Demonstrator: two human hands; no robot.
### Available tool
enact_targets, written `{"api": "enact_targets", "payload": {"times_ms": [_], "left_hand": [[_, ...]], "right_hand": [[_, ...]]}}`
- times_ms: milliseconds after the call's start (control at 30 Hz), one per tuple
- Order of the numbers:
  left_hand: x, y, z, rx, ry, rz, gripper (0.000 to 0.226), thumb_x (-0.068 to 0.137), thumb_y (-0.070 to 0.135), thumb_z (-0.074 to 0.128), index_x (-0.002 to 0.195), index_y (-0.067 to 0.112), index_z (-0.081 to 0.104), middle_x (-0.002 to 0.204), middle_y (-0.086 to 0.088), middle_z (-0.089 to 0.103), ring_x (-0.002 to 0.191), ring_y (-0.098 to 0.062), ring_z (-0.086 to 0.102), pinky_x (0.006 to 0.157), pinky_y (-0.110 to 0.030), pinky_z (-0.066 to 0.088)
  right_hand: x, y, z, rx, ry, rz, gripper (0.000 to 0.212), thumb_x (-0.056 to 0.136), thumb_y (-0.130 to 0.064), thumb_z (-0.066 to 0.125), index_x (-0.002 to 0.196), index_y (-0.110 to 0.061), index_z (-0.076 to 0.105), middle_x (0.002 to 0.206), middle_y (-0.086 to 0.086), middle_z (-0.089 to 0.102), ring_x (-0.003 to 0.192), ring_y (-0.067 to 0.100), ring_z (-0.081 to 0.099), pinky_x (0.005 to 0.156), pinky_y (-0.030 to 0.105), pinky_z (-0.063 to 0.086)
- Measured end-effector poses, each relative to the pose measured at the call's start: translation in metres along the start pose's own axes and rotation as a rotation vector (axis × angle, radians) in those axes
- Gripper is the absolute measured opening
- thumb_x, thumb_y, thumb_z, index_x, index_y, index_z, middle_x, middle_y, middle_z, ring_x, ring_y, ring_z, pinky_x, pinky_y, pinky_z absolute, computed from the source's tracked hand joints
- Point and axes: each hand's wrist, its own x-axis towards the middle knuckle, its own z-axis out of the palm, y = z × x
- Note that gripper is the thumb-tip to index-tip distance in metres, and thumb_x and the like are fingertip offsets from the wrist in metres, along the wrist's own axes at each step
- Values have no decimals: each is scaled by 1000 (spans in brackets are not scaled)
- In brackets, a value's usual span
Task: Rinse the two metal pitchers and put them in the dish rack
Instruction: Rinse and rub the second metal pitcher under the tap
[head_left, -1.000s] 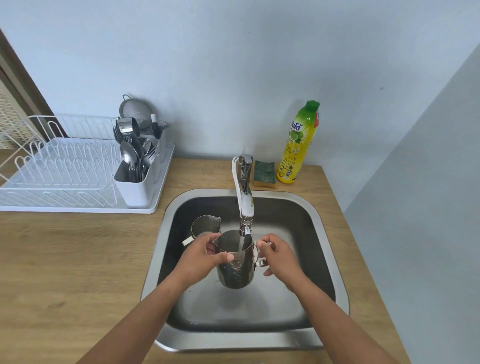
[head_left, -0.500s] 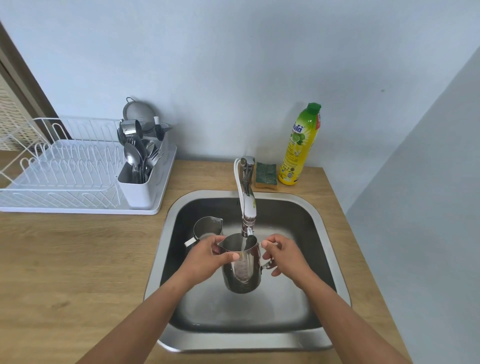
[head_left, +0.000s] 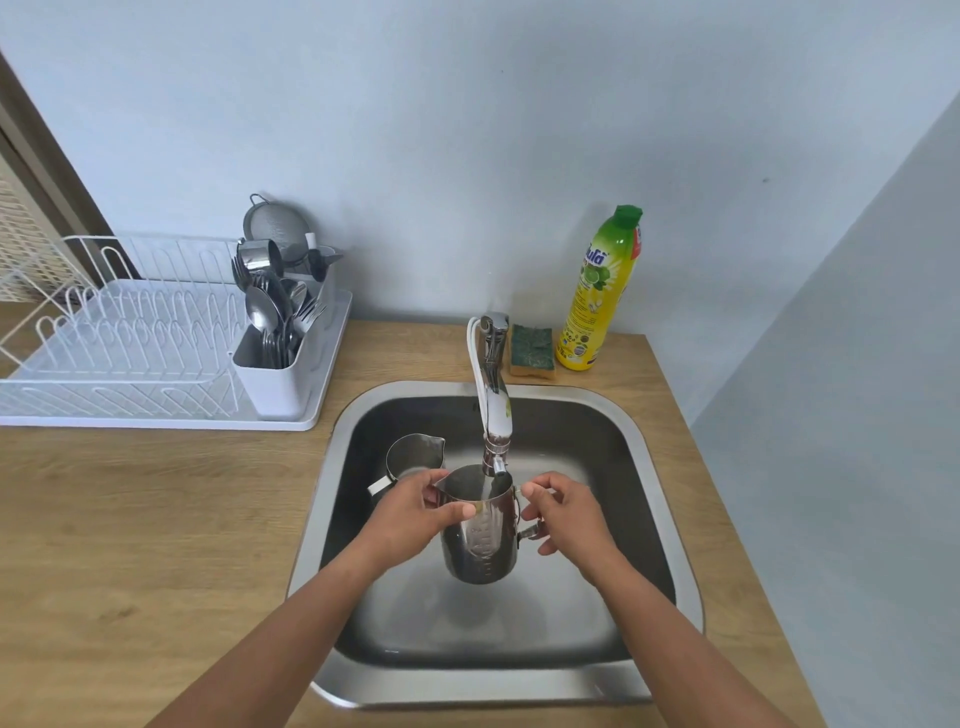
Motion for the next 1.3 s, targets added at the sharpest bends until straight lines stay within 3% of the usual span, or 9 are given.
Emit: {"api": "enact_targets", "payload": {"times_ms": [267,467,567,667,767,967,1133,1200,1300], "left_hand": [[0,-6,3,-37,-42,-36,67,77,43,78,136,23,52,105,7,64,103,-14,63,92,-34,54],[1,-10,5,-231,-79,-130,32,83,39,74,108,20,72,100,1,77,103,-21,69,93,-41,54],[1,-10,5,-281,-84,-197,32,81,44,75,92,14,79,89,-2,79,98,-25,72,97,-47,53],[-1,-9,9,-335,-104,-261,49,81,50,72,97,4,74,89,-5,79,89,-20,73,81,-38,60],[-3,-5,15,-346,-119,-318,45,87,54,63,93,10,67,97,-10,75,83,-20,71,64,-30,58],[-1,-6,19,-382,-167,-417,45,80,57,69,98,16,69,105,-11,75,102,-27,70,94,-43,54],[1,-13,20,-442,-265,-509,52,73,56,74,108,17,70,100,-7,78,99,-25,73,93,-43,56],[2,-14,21,-479,-281,-545,57,71,60,74,108,17,70,97,-7,79,95,-24,74,93,-42,55],[3,-15,19,-564,-298,-601,61,70,61,74,106,13,70,91,-11,77,84,-27,73,91,-41,56]], "right_hand": [[-2,5,-2,-5,-13,38,13,96,-27,60,99,-18,69,78,5,73,62,22,65,51,31,57],[-6,7,1,-22,-55,91,16,98,-29,56,99,-17,67,72,9,73,57,29,71,40,25,48],[-6,11,4,-20,-83,114,20,99,-30,54,98,-15,67,67,10,70,56,32,72,37,23,43],[-6,14,5,-1,-116,154,25,99,-32,53,96,-11,67,62,10,67,53,34,70,35,23,42],[-6,15,5,42,-166,215,31,100,-33,52,97,-5,66,58,9,65,51,33,69,35,23,42],[-7,16,7,105,-220,294,35,100,-32,53,97,1,63,55,9,64,48,30,69,34,21,40],[-2,10,6,68,-241,361,35,99,-32,53,96,1,63,54,8,64,42,24,65,33,19,37],[1,5,4,-21,-264,368,40,100,-38,48,98,-1,63,64,11,67,44,24,66,35,20,39],[15,-6,-2,-159,-213,299,46,98,-47,45,107,-5,62,90,13,70,65,26,71,48,28,51]]}}
